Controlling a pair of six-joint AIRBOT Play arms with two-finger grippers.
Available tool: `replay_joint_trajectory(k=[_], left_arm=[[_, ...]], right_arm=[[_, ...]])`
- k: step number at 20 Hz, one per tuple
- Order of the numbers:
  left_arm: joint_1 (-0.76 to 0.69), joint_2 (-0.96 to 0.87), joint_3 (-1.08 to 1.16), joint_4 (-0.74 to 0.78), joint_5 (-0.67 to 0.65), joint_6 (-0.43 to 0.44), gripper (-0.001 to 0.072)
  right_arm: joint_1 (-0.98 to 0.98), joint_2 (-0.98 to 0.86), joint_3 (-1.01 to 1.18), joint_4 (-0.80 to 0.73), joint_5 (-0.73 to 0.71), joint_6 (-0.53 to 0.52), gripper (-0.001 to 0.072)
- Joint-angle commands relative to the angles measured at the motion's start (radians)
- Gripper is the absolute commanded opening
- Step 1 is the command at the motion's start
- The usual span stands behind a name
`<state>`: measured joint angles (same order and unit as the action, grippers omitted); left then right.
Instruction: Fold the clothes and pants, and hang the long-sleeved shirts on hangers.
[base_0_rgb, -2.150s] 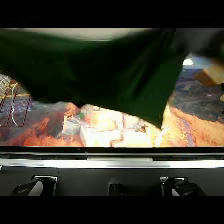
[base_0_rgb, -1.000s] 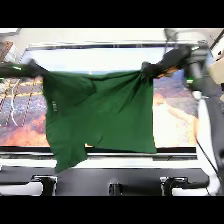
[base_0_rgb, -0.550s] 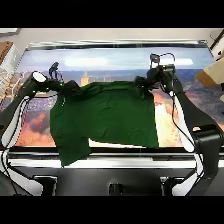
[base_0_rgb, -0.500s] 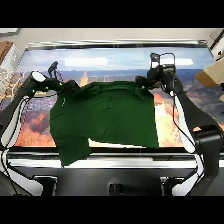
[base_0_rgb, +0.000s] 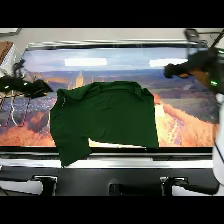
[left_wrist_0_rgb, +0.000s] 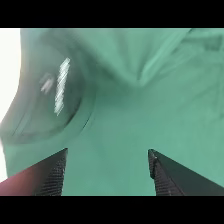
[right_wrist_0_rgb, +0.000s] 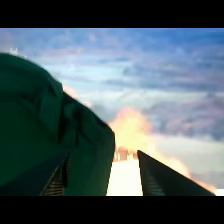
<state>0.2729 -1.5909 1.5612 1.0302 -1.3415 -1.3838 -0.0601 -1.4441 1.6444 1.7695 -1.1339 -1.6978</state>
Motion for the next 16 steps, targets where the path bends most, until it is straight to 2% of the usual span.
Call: replay_joint_trajectory(k=[1, 2, 5, 6, 10, 16], left_arm=[[0.131, 0.19, -0.242, -0.014, -0.035, 0.008, 0.0574], [0.163, 0.257, -0.343, -0.014, -0.019, 0.008, 0.0574], [0.236, 0.437, -0.607, -0.031, 0.029, 0.007, 0.0574], [0.25, 0.481, -0.671, -0.043, 0.037, 0.007, 0.0574], [0.264, 0.571, -0.809, -0.047, 0.036, 0.007, 0.0574], [0.264, 0.574, -0.827, -0.047, 0.034, 0.007, 0.0574]], right_arm=[[-0.221, 0.187, -0.285, 0.208, -0.105, -0.106, 0.0504], [-0.29, 0.223, -0.401, 0.256, -0.146, -0.093, 0.055], [-0.433, 0.268, -0.692, 0.481, -0.234, -0.135, 0.055], [-0.45, 0.269, -0.767, 0.507, -0.233, -0.15, 0.055], [-0.447, 0.269, -0.941, 0.499, -0.194, -0.177, 0.0549], [-0.447, 0.269, -1.098, 0.496, -0.159, -0.187, 0.0553]])
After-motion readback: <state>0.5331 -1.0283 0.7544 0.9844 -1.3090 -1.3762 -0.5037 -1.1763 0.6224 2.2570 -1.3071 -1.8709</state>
